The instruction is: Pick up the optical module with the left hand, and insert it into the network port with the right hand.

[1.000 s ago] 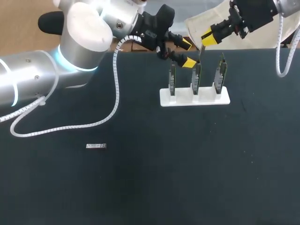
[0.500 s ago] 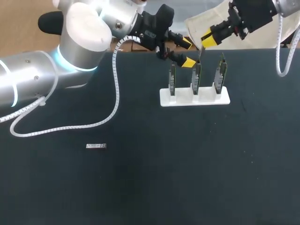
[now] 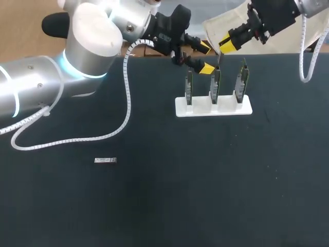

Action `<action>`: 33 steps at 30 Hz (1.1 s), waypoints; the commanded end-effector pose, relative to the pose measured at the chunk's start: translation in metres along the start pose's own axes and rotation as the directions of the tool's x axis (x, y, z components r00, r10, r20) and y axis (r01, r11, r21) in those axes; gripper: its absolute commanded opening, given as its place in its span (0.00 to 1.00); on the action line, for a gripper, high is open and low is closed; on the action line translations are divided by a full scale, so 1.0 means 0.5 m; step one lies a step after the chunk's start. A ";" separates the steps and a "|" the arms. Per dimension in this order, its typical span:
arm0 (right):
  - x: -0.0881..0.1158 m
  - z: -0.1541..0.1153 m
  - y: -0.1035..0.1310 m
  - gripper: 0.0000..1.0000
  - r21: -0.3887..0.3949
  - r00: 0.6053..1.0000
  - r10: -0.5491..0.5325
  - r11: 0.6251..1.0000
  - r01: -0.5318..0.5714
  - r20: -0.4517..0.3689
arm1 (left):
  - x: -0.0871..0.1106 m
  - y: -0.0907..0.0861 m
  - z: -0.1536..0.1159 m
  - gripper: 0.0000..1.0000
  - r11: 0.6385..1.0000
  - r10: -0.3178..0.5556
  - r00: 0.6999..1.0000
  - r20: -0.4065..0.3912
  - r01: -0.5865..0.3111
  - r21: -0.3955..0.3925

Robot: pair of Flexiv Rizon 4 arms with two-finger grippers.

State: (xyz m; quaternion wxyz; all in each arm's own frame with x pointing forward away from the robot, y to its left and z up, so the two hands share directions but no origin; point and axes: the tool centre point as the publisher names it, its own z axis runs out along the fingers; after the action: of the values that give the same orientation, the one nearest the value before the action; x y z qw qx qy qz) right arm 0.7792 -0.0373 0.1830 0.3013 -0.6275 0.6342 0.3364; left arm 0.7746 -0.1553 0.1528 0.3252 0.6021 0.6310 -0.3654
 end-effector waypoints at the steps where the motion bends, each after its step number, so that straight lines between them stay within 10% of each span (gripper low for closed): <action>1: -0.004 0.003 0.000 0.00 -0.005 1.000 -0.014 1.000 0.014 -0.012 | 0.001 0.000 0.001 1.00 1.000 0.002 1.000 0.000 -0.002 -0.001; 33: -0.002 0.026 0.013 0.00 -0.006 0.999 -0.021 1.000 0.021 -0.049 | 0.001 0.000 0.001 1.00 1.000 0.002 1.000 0.000 -0.002 -0.001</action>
State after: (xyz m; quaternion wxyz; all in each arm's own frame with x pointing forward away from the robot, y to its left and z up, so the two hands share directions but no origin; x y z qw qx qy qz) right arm 0.7726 -0.0271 0.1773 0.2873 -0.6433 0.6331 0.3206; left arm 0.7746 -0.1553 0.1528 0.3252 0.6021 0.6310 -0.3654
